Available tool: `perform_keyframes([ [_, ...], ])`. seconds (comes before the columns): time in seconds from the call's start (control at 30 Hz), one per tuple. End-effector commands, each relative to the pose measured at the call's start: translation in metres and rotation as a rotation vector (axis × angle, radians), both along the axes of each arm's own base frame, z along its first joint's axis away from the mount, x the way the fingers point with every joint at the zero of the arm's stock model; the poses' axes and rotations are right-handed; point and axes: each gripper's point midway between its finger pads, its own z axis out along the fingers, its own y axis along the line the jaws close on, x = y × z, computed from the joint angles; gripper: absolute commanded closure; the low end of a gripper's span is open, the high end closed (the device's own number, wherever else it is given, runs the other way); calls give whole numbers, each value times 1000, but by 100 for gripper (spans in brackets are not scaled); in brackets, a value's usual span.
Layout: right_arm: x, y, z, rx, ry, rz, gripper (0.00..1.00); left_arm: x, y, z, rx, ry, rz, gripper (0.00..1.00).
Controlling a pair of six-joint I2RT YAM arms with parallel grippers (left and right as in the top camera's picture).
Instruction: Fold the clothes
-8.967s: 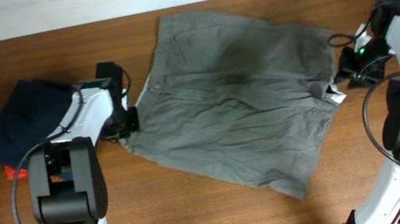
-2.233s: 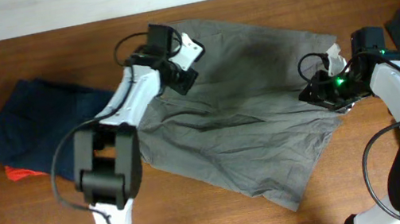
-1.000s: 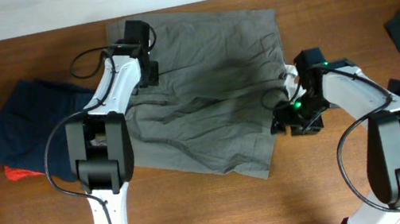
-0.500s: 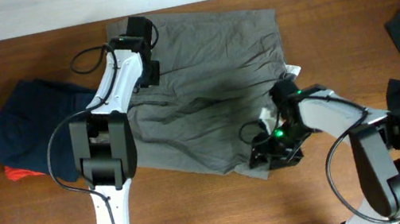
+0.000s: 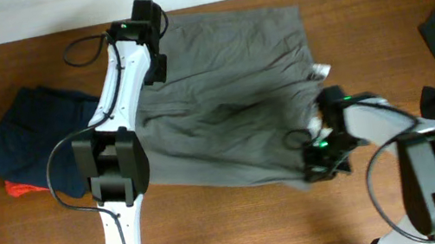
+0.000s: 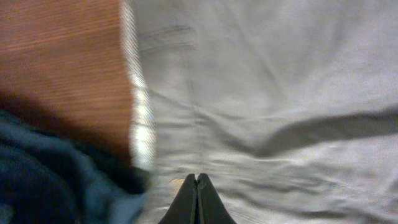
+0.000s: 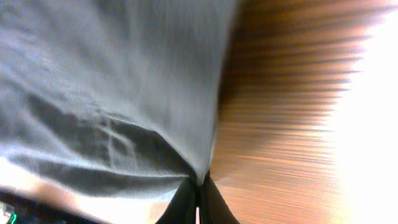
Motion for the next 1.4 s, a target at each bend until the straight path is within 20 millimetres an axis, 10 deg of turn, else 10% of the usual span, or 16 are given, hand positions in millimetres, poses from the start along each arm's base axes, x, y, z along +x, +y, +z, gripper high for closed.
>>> perform_keyframes([
  [0.0,2,-59,-3,-202,-14,-81,96,2,5,18,21,-15,4,96],
  [0.3,4,-88,3,-180,-36,-172,63,-19,29,103,39,-60,4,90],
  [0.6,12,-91,60,-32,-224,-281,45,-87,65,237,-92,-246,51,70],
  [0.8,-2,-72,80,24,-241,-244,28,-131,90,275,-105,-310,110,67],
  [1.03,-19,-50,48,63,-141,-327,22,-192,130,261,-116,-243,310,67],
  [1.37,0,-43,17,120,-232,-489,35,-224,117,143,-308,80,375,68],
])
